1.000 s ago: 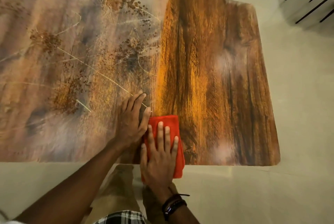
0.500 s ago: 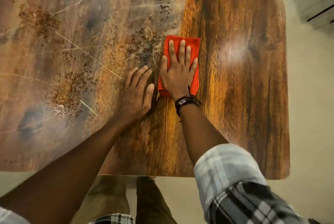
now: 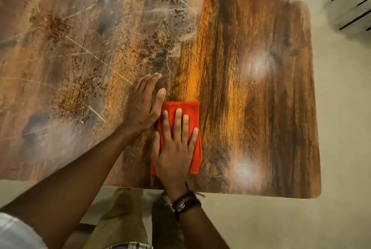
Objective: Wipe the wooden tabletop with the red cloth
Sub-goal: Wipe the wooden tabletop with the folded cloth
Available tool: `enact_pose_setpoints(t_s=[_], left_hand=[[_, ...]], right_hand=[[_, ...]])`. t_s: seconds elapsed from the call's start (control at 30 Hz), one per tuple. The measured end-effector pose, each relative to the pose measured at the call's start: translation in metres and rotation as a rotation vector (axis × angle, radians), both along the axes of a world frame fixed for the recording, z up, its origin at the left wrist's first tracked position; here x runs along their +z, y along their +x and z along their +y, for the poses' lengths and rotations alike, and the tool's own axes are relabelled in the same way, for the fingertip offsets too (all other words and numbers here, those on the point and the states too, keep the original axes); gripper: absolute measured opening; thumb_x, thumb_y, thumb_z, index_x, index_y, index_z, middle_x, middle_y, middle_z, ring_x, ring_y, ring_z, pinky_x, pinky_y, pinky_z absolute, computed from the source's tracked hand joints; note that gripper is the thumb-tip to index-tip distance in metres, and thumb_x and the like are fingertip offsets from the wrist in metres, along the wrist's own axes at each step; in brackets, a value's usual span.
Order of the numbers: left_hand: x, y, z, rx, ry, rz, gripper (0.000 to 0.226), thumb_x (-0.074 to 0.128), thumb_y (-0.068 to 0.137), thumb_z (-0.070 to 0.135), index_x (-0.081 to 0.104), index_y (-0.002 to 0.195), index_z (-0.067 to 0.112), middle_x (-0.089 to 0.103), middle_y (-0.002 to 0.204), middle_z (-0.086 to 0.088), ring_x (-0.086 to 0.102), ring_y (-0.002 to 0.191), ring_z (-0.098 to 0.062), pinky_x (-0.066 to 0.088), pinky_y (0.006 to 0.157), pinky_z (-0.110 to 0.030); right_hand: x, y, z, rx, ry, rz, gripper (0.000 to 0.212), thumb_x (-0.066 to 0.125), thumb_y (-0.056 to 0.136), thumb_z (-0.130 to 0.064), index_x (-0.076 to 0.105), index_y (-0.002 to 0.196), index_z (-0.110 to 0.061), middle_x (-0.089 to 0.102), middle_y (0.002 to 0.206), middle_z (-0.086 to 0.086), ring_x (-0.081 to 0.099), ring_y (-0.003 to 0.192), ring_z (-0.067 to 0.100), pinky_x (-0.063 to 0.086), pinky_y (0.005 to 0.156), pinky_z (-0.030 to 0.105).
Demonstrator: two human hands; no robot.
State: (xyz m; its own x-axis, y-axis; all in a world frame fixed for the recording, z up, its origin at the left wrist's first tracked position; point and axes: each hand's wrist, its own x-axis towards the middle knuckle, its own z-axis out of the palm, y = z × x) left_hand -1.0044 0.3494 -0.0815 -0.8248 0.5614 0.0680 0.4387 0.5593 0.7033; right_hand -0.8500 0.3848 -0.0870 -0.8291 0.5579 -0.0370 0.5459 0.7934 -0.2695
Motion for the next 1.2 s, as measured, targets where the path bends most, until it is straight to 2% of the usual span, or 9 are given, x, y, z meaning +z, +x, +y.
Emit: enact_pose_setpoints(t_s=[0.13, 0.27, 0.37, 0.47, 0.57, 0.73, 0.83, 1.0, 1.2], left_hand=[[0.003, -0.010, 0.002, -0.010, -0.016, 0.056, 0.051, 0.034, 0.103, 0.041, 0.047, 0.141, 0.009, 0.054, 0.140, -0.010, 0.045, 0.132, -0.024, 0.032, 0.114, -0.048], [0.006, -0.055, 0.023, -0.036, -0.064, 0.156, 0.046, 0.035, 0.104, 0.039, 0.051, 0.136, 0.010, 0.059, 0.128, -0.011, 0.050, 0.120, -0.027, 0.037, 0.103, -0.044], [0.008, -0.102, 0.050, -0.035, -0.083, 0.222, 0.045, 0.037, 0.104, 0.035, 0.052, 0.134, 0.005, 0.059, 0.126, -0.015, 0.050, 0.118, -0.030, 0.036, 0.101, -0.043], [0.006, -0.147, 0.075, -0.050, -0.099, 0.251, 0.045, 0.035, 0.103, 0.031, 0.053, 0.132, 0.002, 0.058, 0.129, -0.017, 0.049, 0.121, -0.033, 0.033, 0.106, -0.043], [-0.004, -0.173, 0.087, -0.010, -0.110, 0.188, 0.046, 0.032, 0.103, 0.032, 0.052, 0.133, 0.004, 0.054, 0.136, -0.015, 0.044, 0.130, -0.031, 0.027, 0.114, -0.042], [-0.011, -0.175, 0.091, -0.060, -0.162, 0.177, 0.051, 0.027, 0.101, 0.034, 0.047, 0.138, 0.006, 0.048, 0.143, -0.014, 0.039, 0.136, -0.030, 0.027, 0.116, -0.049], [-0.009, -0.176, 0.092, -0.041, -0.148, 0.173, 0.047, 0.031, 0.101, 0.030, 0.048, 0.138, 0.005, 0.048, 0.144, -0.013, 0.037, 0.138, -0.030, 0.024, 0.117, -0.049], [-0.007, -0.174, 0.092, -0.036, -0.145, 0.173, 0.044, 0.034, 0.103, 0.026, 0.048, 0.138, 0.004, 0.048, 0.144, -0.013, 0.036, 0.139, -0.030, 0.021, 0.118, -0.046], [-0.009, -0.175, 0.091, -0.042, -0.147, 0.154, 0.051, 0.027, 0.103, 0.031, 0.044, 0.143, 0.006, 0.045, 0.150, -0.013, 0.033, 0.144, -0.027, 0.015, 0.122, -0.042]], right_hand=[[-0.001, 0.006, 0.007, 0.023, 0.020, -0.017, 0.061, 0.034, 0.102, -0.052, 0.019, 0.159, -0.034, 0.011, 0.168, -0.001, 0.007, 0.155, 0.020, 0.010, 0.124, 0.053], [-0.002, -0.035, 0.047, 0.029, 0.010, 0.012, 0.062, 0.035, 0.102, -0.052, 0.021, 0.159, -0.033, 0.013, 0.168, 0.000, 0.007, 0.155, 0.019, 0.008, 0.124, 0.053], [-0.003, -0.079, 0.079, 0.001, 0.014, 0.014, 0.062, 0.029, 0.102, -0.056, 0.022, 0.158, -0.033, 0.012, 0.168, 0.000, 0.005, 0.156, 0.020, 0.005, 0.124, 0.054], [-0.004, -0.128, 0.109, -0.014, 0.003, 0.033, 0.061, 0.029, 0.102, -0.057, 0.020, 0.159, -0.034, 0.011, 0.168, 0.000, 0.004, 0.156, 0.021, 0.001, 0.124, 0.053], [-0.005, -0.178, 0.142, -0.043, 0.015, 0.064, 0.059, 0.029, 0.103, -0.055, 0.022, 0.158, -0.035, 0.013, 0.168, 0.000, 0.007, 0.155, 0.022, 0.000, 0.124, 0.053], [-0.002, -0.247, 0.187, -0.099, -0.040, 0.015, 0.058, 0.025, 0.105, -0.053, 0.012, 0.159, -0.036, 0.001, 0.169, -0.002, -0.002, 0.156, 0.020, -0.009, 0.122, 0.050], [0.001, -0.274, 0.203, -0.126, -0.043, -0.007, 0.057, 0.022, 0.106, -0.052, 0.011, 0.160, -0.035, -0.001, 0.169, -0.001, -0.004, 0.155, 0.020, -0.009, 0.122, 0.051], [0.002, -0.274, 0.193, -0.135, -0.020, -0.055, 0.057, 0.022, 0.107, -0.048, 0.006, 0.160, -0.033, -0.004, 0.169, 0.001, -0.004, 0.155, 0.021, -0.007, 0.123, 0.053], [-0.005, -0.212, 0.118, -0.071, 0.061, 0.027, 0.057, 0.027, 0.104, -0.047, 0.020, 0.159, -0.033, 0.010, 0.168, 0.001, 0.006, 0.156, 0.020, 0.002, 0.124, 0.052]])
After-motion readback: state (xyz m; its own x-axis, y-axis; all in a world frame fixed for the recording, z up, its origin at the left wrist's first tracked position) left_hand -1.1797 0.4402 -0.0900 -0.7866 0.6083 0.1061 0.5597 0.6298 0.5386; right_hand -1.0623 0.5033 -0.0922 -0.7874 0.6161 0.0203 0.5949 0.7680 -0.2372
